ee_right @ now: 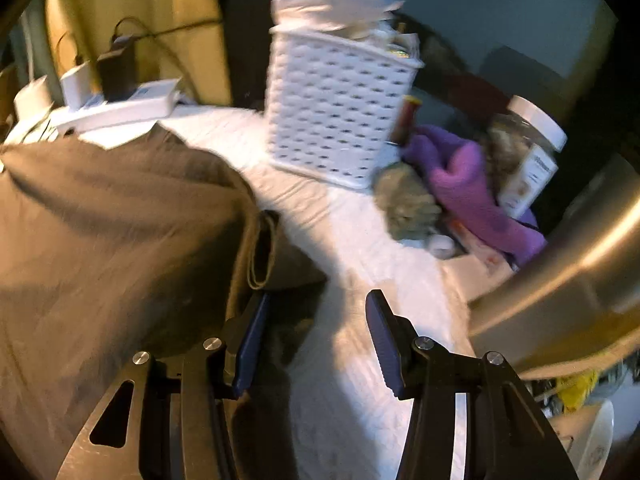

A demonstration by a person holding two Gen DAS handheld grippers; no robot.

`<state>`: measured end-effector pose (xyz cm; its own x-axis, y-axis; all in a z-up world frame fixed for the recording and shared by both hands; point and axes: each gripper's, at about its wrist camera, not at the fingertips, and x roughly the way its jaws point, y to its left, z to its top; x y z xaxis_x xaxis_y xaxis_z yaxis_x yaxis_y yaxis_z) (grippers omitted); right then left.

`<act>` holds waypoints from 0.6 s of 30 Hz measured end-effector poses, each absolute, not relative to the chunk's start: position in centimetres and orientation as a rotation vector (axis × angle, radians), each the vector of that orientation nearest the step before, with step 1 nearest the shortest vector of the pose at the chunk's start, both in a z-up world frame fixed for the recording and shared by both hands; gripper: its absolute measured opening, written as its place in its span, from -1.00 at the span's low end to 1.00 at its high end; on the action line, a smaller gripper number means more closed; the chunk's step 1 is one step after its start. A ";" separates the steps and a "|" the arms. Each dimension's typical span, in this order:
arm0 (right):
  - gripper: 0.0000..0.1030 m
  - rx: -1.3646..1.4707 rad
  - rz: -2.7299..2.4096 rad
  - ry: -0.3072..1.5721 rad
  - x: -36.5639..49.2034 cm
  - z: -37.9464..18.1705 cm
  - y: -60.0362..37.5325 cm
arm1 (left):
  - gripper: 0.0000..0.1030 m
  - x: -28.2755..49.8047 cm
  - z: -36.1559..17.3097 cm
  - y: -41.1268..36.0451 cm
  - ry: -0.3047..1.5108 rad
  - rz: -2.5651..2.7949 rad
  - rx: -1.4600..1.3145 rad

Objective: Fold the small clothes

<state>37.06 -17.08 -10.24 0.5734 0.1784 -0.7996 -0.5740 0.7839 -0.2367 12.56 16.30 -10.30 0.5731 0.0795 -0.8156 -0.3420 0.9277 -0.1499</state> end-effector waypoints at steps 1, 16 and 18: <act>0.01 -0.510 0.476 0.850 37.3 -10.2 -16.8 | 0.36 12.7 -10.4 16.2 0.936 0.249 -0.305; -0.24 -0.313 0.591 0.816 38.6 -4.7 -17.9 | 0.36 14.3 -10.6 16.6 0.941 0.257 -0.275; -0.25 -0.338 0.549 0.820 39.8 -5.0 -17.7 | 0.36 14.6 -10.7 16.4 0.942 0.247 -0.274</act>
